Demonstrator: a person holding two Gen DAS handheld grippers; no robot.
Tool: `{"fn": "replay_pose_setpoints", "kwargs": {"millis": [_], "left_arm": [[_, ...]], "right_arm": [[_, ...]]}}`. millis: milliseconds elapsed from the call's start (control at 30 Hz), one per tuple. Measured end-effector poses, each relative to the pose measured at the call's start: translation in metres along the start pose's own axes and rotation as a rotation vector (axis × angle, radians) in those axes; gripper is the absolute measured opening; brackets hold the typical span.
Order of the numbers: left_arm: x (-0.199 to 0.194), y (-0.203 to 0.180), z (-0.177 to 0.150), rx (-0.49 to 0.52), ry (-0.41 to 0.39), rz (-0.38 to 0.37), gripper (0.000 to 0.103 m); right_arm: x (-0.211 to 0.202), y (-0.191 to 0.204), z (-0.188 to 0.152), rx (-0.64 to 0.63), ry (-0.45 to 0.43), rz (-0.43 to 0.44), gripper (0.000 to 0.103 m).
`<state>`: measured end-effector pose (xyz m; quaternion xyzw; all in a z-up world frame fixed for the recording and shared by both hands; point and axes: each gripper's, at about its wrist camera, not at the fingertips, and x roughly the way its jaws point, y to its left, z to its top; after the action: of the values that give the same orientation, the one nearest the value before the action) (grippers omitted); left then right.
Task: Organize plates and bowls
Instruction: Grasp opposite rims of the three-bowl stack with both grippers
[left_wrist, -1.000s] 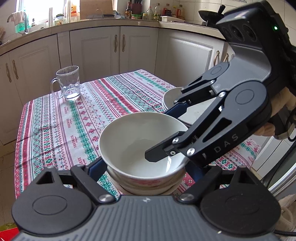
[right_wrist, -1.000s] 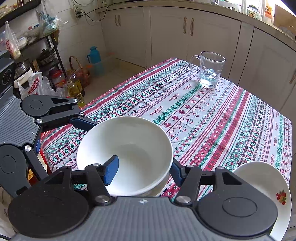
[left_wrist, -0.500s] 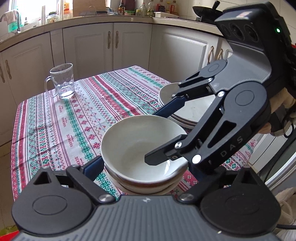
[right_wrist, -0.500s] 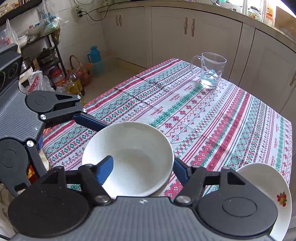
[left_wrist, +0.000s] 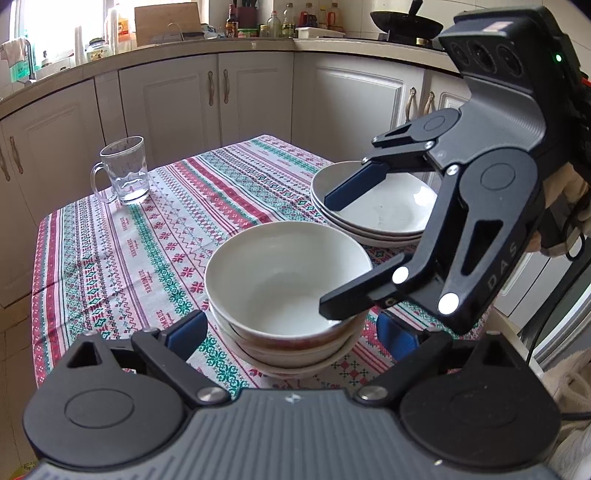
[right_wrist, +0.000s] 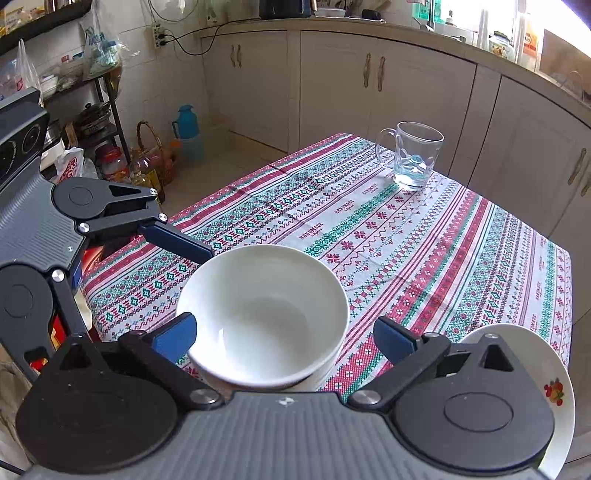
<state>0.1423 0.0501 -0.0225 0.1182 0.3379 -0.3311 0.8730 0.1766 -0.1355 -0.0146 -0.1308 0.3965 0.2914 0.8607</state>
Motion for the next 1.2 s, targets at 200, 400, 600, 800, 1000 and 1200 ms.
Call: {"fn": "replay_pose_setpoints", "kwargs": {"millis": [200, 400, 600, 800, 1000, 1200], "left_arm": [[-0.006, 0.000, -0.007, 0.000, -0.002, 0.011, 0.098], [-0.010, -0.001, -0.016, -0.002, -0.002, 0.065, 0.098], [-0.006, -0.002, -0.031, -0.003, 0.026, 0.071, 0.098], [0.001, -0.001, -0.038, 0.025, 0.031, 0.085, 0.098], [0.010, 0.004, -0.038, 0.023, 0.036, 0.068, 0.098], [0.022, 0.007, -0.037, 0.039, 0.046, 0.035, 0.097]], "right_arm": [[-0.012, 0.005, -0.007, 0.002, -0.031, -0.019, 0.103], [-0.024, 0.015, -0.018, -0.013, -0.058, -0.036, 0.103], [-0.023, 0.023, -0.036, -0.051, -0.055, -0.040, 0.103], [-0.010, 0.025, -0.052, -0.056, -0.040, -0.047, 0.103], [0.002, 0.026, -0.062, -0.071, -0.026, -0.053, 0.103], [0.011, 0.022, -0.065, -0.105, -0.008, -0.058, 0.103]]}}
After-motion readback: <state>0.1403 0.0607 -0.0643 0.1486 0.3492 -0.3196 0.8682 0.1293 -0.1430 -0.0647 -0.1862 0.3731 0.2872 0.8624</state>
